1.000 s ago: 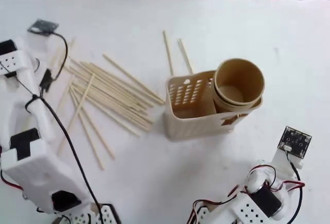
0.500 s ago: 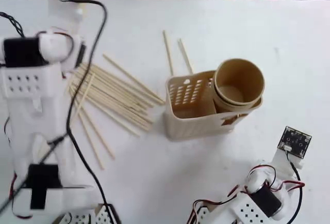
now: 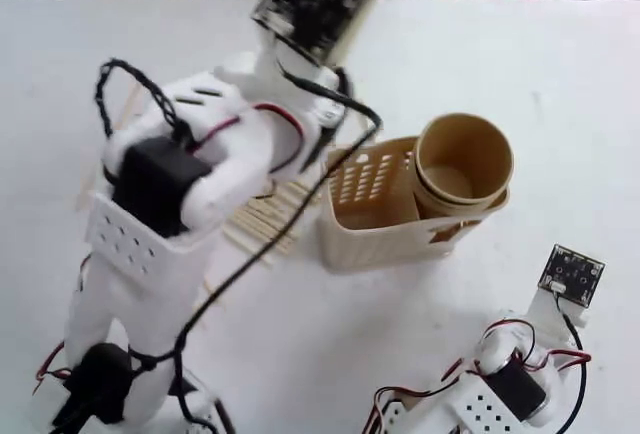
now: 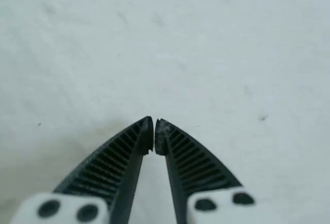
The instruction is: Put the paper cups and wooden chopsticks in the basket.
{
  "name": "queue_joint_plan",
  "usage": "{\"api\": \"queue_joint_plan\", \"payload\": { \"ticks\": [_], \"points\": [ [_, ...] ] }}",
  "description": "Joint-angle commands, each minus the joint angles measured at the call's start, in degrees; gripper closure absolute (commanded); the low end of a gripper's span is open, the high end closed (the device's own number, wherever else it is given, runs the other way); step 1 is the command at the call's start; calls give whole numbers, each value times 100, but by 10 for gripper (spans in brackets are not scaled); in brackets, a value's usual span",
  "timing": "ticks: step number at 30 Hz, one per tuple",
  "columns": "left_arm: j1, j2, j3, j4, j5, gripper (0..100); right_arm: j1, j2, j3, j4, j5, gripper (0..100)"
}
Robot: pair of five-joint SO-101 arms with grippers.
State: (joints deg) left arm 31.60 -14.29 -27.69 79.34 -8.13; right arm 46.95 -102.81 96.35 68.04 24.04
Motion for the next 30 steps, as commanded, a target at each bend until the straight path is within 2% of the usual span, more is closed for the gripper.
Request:
{"api": "queue_joint_plan", "payload": {
  "ticks": [1, 6, 10, 14, 21, 26, 30],
  "points": [
    [673, -224, -255, -607, 62, 978, 40, -48, 53, -57, -18, 979],
    [1226, -224, -176, -949, 62, 978, 40, -48, 53, -57, -18, 979],
    [1376, -277, 519, -1327, 26, 978, 40, -48, 53, -57, -18, 979],
    [1288, -382, 1477, -1864, 18, 979, 40, -48, 53, -57, -18, 979],
    [1253, -1622, 3569, -3156, -176, 979, 40, -48, 53, -57, -18, 979],
    [734, -2290, 4791, -3754, -176, 976, 40, -48, 53, -57, -18, 979],
    [523, -2659, 5398, -3859, -176, 907, 40, -48, 53, -57, -18, 979]
  ]
}}
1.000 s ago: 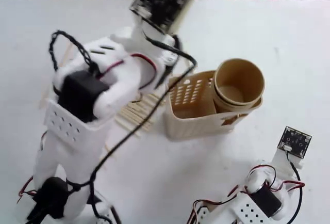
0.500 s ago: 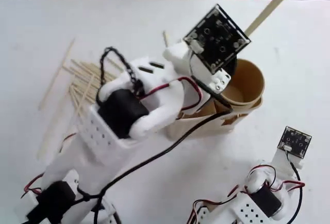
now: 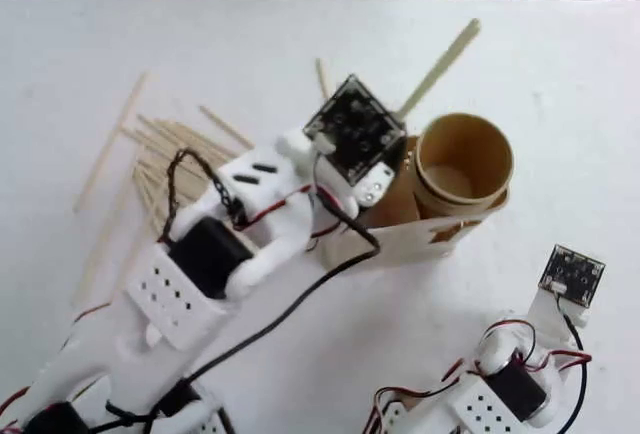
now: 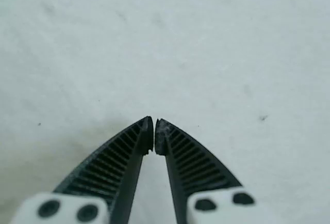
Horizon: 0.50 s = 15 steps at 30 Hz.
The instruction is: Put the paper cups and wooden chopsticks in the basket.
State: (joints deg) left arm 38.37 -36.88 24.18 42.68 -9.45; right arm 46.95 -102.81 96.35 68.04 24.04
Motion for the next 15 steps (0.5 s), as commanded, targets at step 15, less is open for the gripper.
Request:
{"api": "queue_joint_plan", "payload": {
  "ticks": [15],
  "points": [
    [-2062, -1270, -378, 1099, 475, 891, 40, -48, 53, -57, -18, 979]
  ]
}}
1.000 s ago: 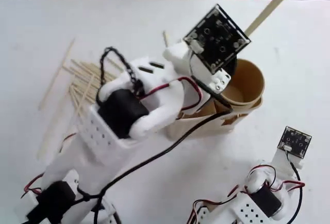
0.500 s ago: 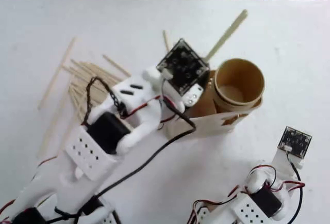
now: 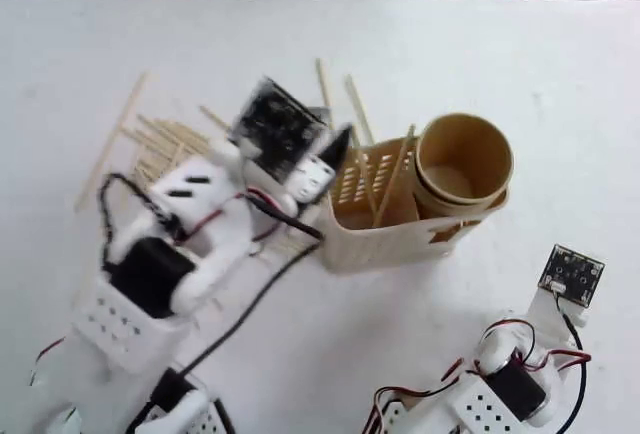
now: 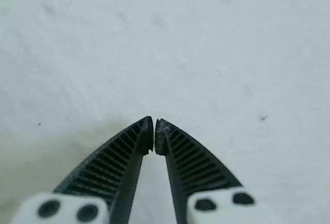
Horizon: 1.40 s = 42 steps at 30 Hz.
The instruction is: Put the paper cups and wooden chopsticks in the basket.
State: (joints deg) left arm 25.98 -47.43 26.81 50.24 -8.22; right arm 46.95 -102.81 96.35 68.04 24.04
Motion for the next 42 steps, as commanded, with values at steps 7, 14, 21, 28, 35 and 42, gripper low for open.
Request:
{"api": "queue_joint_plan", "payload": {
  "ticks": [7, 14, 21, 28, 35, 42],
  "points": [
    [-3020, -101, -1442, 1468, 765, 898, 40, -48, 53, -57, -18, 979],
    [-4611, 1692, -1495, 1943, -703, 942, 40, -48, 53, -57, -18, 979],
    [-5226, 3670, -1503, 1934, -2558, 861, 40, -48, 53, -57, -18, 979],
    [-5349, 3864, -1037, 2637, -3798, 831, 40, -48, 53, -57, -18, 979],
    [-5701, 3899, -26, 1301, -3938, 763, 40, -48, 53, -57, -18, 979],
    [-5684, 4804, -105, 1055, -4097, 715, 40, -48, 53, -57, -18, 979]
  ]
}}
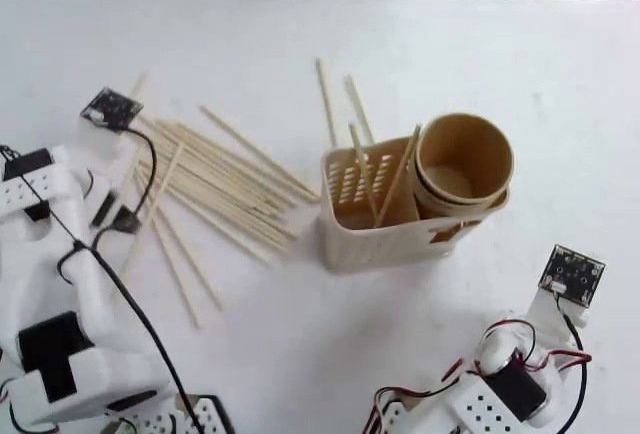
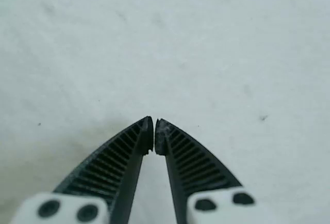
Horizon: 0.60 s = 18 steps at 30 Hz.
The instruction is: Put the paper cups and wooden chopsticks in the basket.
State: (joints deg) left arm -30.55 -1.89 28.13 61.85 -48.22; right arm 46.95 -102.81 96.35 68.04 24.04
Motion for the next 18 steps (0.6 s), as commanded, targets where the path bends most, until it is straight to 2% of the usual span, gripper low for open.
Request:
{"api": "queue_joint_plan", "payload": {
  "ticks": [1, 8, 13, 18],
  "points": [
    [-31, 426, -343, -123, -97, 720, 40, -48, 53, -57, -18, 979],
    [-66, 1499, -1046, -149, -79, 722, 40, -48, 53, -57, -18, 979],
    [-198, 2018, -1556, -677, 677, 722, 40, -48, 53, -57, -18, 979],
    [-251, 2176, -1785, -712, 800, 722, 40, -48, 53, -57, -18, 979]
  ]
}}
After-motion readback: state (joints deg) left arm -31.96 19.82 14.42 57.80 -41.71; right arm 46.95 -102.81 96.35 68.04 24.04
